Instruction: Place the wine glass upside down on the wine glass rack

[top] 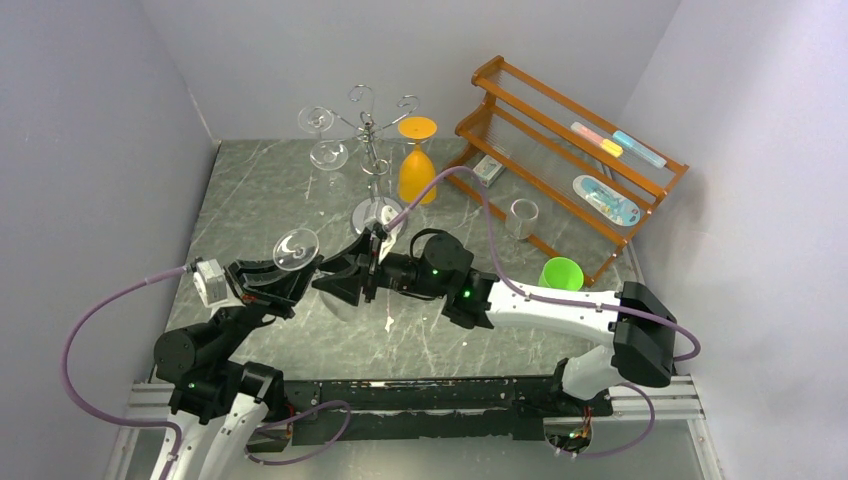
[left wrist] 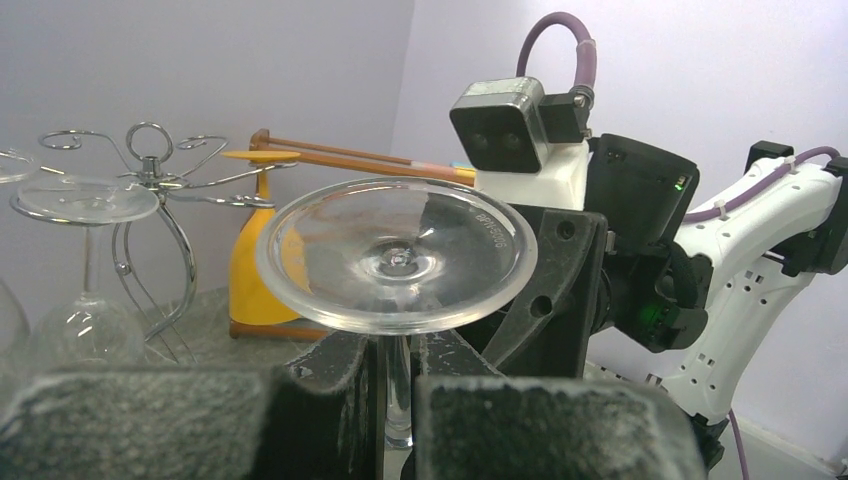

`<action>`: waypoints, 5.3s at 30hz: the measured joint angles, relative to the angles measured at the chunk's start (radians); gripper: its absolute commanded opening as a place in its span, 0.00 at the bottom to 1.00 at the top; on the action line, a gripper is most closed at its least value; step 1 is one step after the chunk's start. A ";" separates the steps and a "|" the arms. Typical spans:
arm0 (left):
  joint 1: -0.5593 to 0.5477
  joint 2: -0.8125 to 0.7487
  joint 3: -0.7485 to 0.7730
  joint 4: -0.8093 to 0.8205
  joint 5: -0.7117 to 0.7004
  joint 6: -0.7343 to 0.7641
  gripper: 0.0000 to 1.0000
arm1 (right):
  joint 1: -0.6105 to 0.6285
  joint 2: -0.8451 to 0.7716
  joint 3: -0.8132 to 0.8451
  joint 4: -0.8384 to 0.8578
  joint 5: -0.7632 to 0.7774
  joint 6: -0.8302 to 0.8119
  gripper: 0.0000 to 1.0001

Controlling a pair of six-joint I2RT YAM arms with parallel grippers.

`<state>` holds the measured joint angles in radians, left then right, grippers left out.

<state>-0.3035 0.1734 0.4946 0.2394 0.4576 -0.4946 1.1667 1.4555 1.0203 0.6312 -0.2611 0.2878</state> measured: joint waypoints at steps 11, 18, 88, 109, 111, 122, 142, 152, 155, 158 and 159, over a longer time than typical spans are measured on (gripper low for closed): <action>0.001 0.029 0.000 -0.008 0.000 -0.018 0.05 | -0.010 0.041 0.014 -0.001 -0.050 -0.041 0.11; 0.001 0.030 0.000 -0.012 -0.001 -0.022 0.05 | -0.014 0.041 0.014 0.000 -0.061 -0.041 0.38; 0.001 0.309 0.165 -0.480 -0.422 0.080 0.90 | -0.322 -0.001 -0.037 -0.019 0.402 -0.052 0.00; 0.001 0.320 0.165 -0.518 -0.477 0.079 0.89 | -0.354 0.164 0.124 -0.132 0.351 -0.046 0.00; 0.001 0.320 0.165 -0.519 -0.478 0.079 0.89 | -0.361 0.171 0.137 -0.135 0.319 -0.051 0.00; 0.001 0.320 0.165 -0.523 -0.481 0.079 0.89 | -0.398 0.168 0.124 -0.121 0.098 -0.108 0.00; 0.001 0.320 0.164 -0.523 -0.481 0.068 0.89 | -0.426 0.090 -0.002 0.008 -0.026 -0.099 0.00; 0.001 0.320 0.164 -0.523 -0.480 0.068 0.89 | -0.426 0.090 -0.002 0.003 0.032 -0.087 0.19; 0.001 0.320 0.164 -0.525 -0.480 0.068 0.90 | -0.426 0.093 -0.002 0.002 0.040 -0.087 0.28; 0.001 0.320 0.164 -0.527 -0.480 0.068 0.90 | -0.426 0.099 -0.002 0.002 0.052 -0.084 0.35; 0.001 0.320 0.164 -0.528 -0.480 0.068 0.90 | -0.426 0.099 -0.002 0.003 0.056 -0.083 0.37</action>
<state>-0.3027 0.4938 0.6590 -0.2890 -0.0227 -0.4263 0.7403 1.5547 1.0183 0.6346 -0.2047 0.2047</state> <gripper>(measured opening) 0.896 0.328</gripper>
